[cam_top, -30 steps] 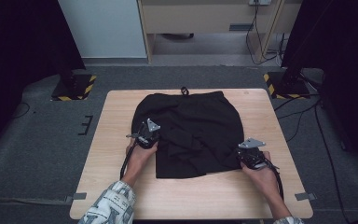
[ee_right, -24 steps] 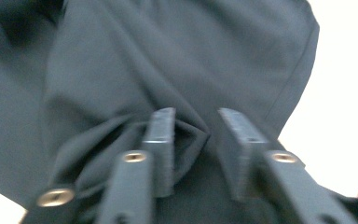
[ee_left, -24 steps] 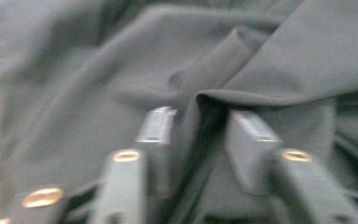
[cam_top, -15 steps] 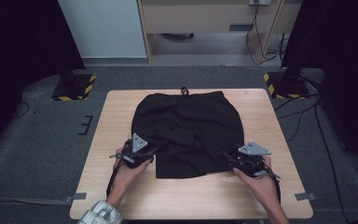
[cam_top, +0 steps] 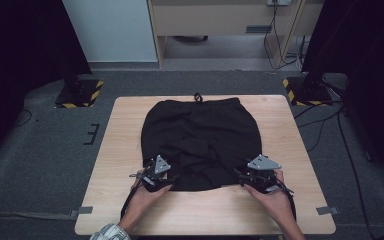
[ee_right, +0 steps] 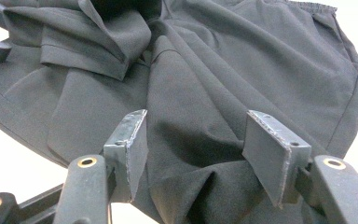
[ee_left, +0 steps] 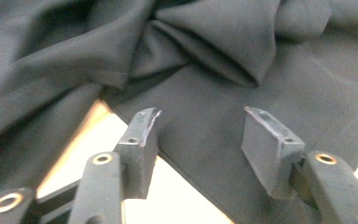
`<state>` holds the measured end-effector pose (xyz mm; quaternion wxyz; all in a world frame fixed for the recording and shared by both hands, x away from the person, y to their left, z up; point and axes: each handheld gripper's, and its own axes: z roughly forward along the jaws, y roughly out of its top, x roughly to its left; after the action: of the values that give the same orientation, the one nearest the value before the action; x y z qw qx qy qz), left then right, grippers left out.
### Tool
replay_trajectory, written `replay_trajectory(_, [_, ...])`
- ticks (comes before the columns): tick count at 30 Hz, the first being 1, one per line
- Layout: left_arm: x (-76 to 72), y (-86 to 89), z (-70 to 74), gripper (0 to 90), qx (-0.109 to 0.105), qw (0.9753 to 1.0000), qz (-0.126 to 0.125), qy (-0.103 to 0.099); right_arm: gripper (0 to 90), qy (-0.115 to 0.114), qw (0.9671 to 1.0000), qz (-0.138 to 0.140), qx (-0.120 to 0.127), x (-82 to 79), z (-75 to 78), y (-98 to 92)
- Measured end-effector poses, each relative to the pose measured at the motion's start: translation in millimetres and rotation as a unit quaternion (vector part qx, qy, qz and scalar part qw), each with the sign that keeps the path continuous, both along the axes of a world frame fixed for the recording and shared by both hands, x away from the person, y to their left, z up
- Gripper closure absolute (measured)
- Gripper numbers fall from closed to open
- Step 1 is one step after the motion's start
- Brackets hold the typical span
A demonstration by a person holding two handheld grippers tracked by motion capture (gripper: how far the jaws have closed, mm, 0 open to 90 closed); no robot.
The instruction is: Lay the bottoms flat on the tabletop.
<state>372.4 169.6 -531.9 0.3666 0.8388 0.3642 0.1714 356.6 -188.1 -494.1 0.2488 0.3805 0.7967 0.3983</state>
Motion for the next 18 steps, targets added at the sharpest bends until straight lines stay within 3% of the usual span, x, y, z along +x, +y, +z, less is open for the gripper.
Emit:
replay_trajectory(4, [0.5,3.4,0.7,54.6,-0.007,0.9999,-0.007,0.006,40.0,0.003,1.0,0.001,-0.003,0.1,-1.3,1.4])
replay_trajectory(12, [-9.5,3.0,6.0,82.9,0.012,0.9995,-0.02,0.021,40.2,0.003,0.9999,0.003,-0.009,-0.5,-2.4,3.7])
replay_trajectory(18, [-26.7,14.2,9.9,87.0,0.029,0.9986,-0.032,0.032,40.6,0.001,1.0,0.006,-0.006,1.7,-2.3,5.2])
